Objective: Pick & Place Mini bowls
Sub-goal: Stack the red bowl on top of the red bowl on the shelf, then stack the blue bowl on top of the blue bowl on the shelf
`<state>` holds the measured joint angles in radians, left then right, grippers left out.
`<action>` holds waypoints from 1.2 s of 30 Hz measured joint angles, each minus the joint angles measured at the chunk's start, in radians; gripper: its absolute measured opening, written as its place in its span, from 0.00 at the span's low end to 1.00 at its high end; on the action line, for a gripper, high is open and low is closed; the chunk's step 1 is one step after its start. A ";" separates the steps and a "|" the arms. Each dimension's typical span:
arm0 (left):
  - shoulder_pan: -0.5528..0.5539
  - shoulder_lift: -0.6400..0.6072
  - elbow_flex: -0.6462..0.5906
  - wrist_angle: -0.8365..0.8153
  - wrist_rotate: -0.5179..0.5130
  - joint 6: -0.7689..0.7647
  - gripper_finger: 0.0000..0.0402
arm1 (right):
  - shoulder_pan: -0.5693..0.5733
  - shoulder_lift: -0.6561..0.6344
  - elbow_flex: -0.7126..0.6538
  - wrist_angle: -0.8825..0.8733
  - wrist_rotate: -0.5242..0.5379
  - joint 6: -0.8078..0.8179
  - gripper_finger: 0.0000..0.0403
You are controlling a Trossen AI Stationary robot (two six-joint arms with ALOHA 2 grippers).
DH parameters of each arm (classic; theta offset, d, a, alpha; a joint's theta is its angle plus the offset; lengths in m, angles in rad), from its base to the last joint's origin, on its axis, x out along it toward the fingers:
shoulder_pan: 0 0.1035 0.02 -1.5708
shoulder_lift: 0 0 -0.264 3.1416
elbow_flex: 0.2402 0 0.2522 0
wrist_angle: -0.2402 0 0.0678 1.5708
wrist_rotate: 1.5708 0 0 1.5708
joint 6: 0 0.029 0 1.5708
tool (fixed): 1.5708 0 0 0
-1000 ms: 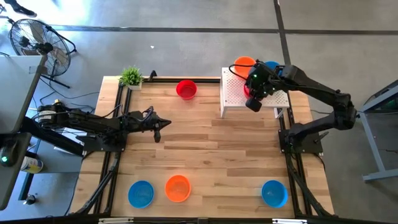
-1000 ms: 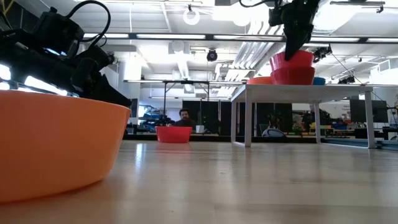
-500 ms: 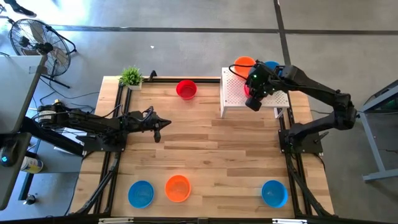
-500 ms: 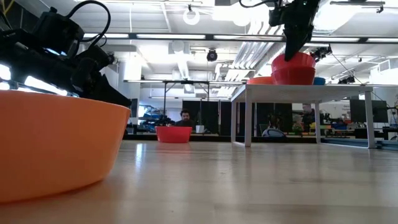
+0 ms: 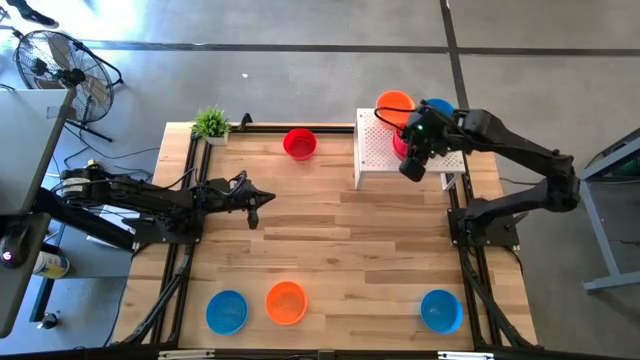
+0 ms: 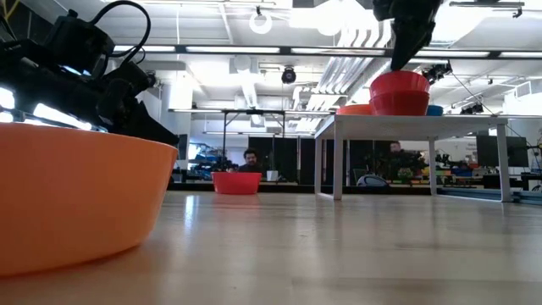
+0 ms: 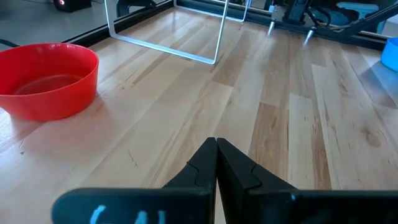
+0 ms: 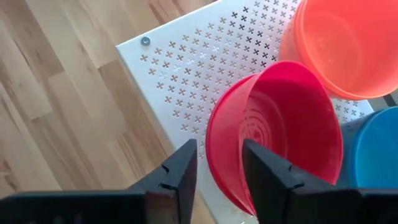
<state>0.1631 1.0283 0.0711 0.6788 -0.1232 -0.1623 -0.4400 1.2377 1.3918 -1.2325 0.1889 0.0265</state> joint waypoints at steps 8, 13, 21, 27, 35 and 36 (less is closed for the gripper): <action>0.000 0.000 0.000 0.000 0.000 0.000 0.00 | 0.003 0.014 0.000 -0.008 0.013 -0.004 0.04; 0.000 0.000 0.000 -0.001 0.000 0.000 0.00 | 0.003 0.014 0.000 -0.009 0.033 -0.013 0.04; 0.000 0.000 0.000 0.000 0.000 0.000 0.00 | 0.032 0.005 0.000 -0.034 -0.015 0.019 0.05; 0.000 0.000 0.000 -0.001 0.000 0.000 0.00 | 0.217 -0.023 0.000 -0.158 -0.019 0.164 0.04; 0.000 0.000 0.000 0.000 0.000 0.000 0.00 | 0.678 -0.006 0.000 -0.132 0.076 0.440 0.01; 0.000 0.000 0.000 0.000 0.000 0.000 0.00 | 0.732 0.000 0.000 -0.127 0.094 0.479 0.01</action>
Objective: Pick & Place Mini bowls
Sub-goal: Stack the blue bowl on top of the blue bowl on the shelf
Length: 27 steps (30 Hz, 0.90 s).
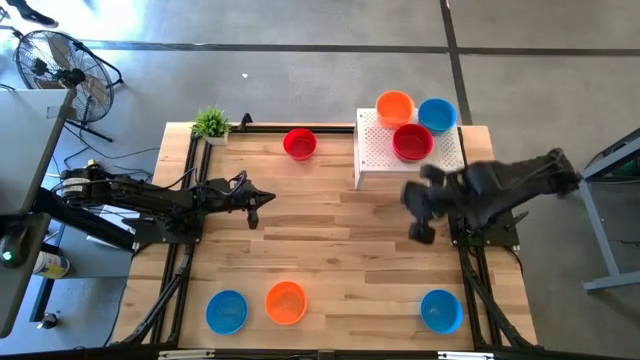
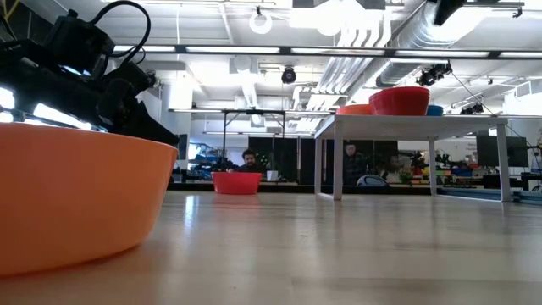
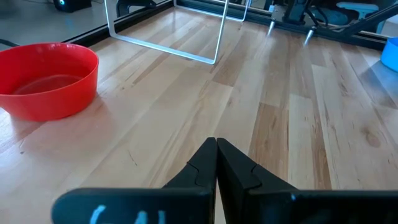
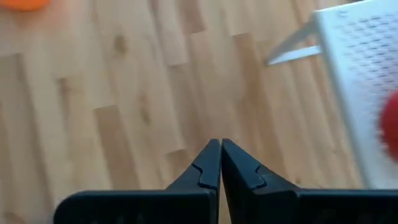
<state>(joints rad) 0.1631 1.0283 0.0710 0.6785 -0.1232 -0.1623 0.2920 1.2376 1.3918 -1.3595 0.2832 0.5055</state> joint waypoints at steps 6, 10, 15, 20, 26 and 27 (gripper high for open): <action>0.000 0.000 0.000 0.000 0.000 0.000 0.00 | 0.250 0.056 0.000 -0.001 0.060 0.218 0.01; 0.000 0.000 0.000 0.000 0.000 0.000 0.00 | 0.360 0.109 0.000 -0.002 0.062 0.348 0.03; 0.000 0.000 0.000 0.000 0.000 0.000 0.00 | 0.461 0.187 0.000 -0.005 0.033 0.481 0.09; 0.000 0.000 0.000 0.000 0.000 0.000 0.00 | 0.541 0.274 0.000 -0.005 -0.036 0.648 0.17; 0.000 0.000 0.000 0.000 0.000 0.000 0.00 | 0.629 0.368 0.000 -0.003 -0.101 0.774 0.27; 0.000 0.000 0.000 0.000 0.000 0.000 0.00 | 0.641 0.381 0.000 -0.001 -0.116 0.789 0.29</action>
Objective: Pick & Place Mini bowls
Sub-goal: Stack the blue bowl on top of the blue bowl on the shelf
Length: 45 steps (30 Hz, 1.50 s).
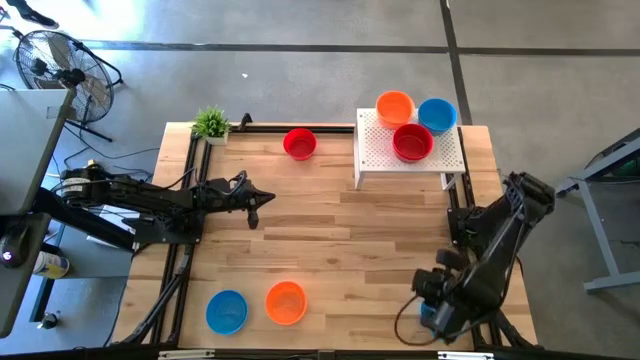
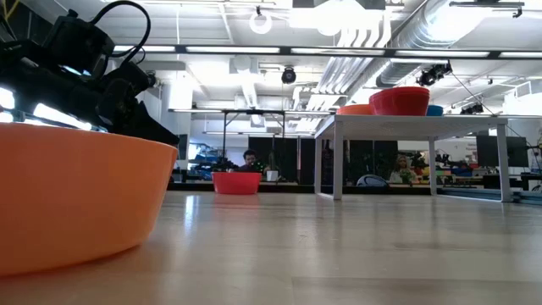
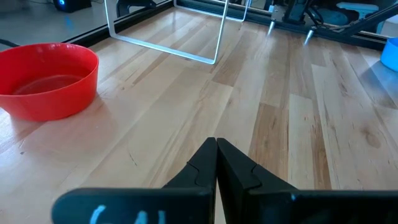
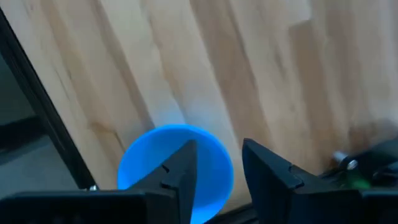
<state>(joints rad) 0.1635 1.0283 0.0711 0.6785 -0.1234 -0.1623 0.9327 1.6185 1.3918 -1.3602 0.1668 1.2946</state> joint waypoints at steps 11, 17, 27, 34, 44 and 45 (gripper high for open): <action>0.000 0.000 0.000 0.000 0.000 0.000 0.00 | 0.040 0.077 0.000 -0.007 -0.045 -0.013 0.32; 0.000 0.000 0.000 0.000 0.000 0.000 0.00 | 0.036 0.049 -0.126 0.076 -0.088 -0.042 0.32; 0.000 0.000 0.000 0.000 0.000 0.000 0.00 | 0.027 -0.042 -0.412 0.369 -0.169 -0.055 0.32; 0.000 0.000 0.000 0.000 0.000 0.000 0.00 | 0.021 -0.055 -0.546 0.611 -0.215 -0.057 0.30; 0.000 0.000 0.000 0.000 0.000 0.000 0.00 | -0.037 -0.148 -0.581 0.578 -0.137 -0.071 0.04; 0.000 0.000 0.000 0.001 0.000 0.000 0.00 | -0.048 -0.177 -0.581 0.560 -0.108 -0.063 0.04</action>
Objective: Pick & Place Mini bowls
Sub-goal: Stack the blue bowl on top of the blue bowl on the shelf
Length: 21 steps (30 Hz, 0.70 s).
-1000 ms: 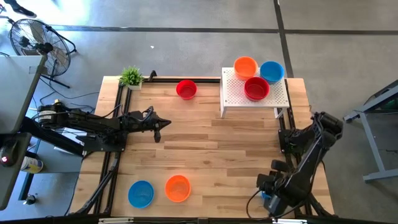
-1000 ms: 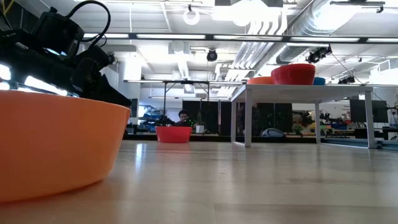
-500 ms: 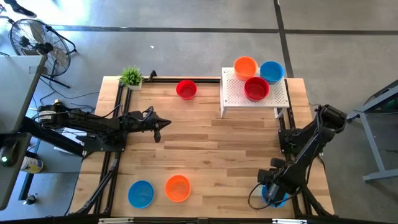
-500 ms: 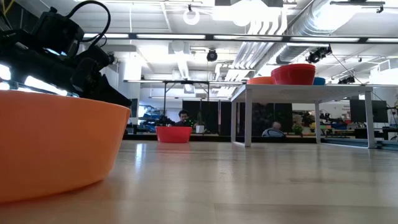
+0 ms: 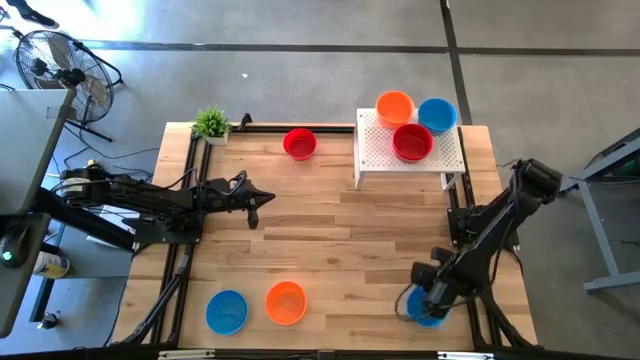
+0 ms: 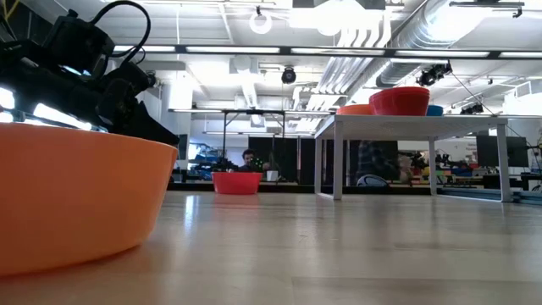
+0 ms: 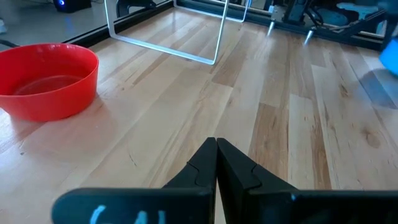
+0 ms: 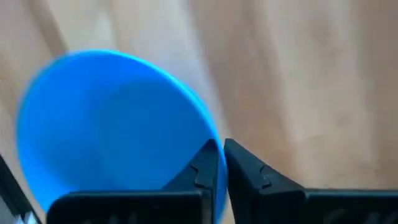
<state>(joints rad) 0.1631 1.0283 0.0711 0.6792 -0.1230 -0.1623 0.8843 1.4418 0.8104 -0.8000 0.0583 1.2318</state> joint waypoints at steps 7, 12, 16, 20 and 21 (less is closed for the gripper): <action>0.000 0.000 0.000 0.000 0.000 0.000 0.00 | -0.132 -0.198 -0.009 -0.206 0.187 0.121 0.02; 0.000 0.000 0.000 -0.001 0.000 0.000 0.00 | -0.272 -0.291 -0.097 -0.230 0.209 0.122 0.01; 0.000 0.000 0.000 -0.001 0.000 0.000 0.00 | -0.367 -0.336 -0.181 -0.228 0.209 0.127 0.01; 0.000 0.000 0.000 -0.001 0.000 0.000 0.00 | -0.410 -0.368 -0.221 -0.198 0.209 0.076 0.03; 0.000 0.000 0.000 -0.001 0.000 0.000 0.00 | -0.414 -0.371 -0.218 -0.199 0.209 0.060 0.04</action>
<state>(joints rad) 0.1634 1.0283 0.0711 0.6785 -0.1226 -0.1623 0.4707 1.0706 0.5929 -0.9985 0.2668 1.2914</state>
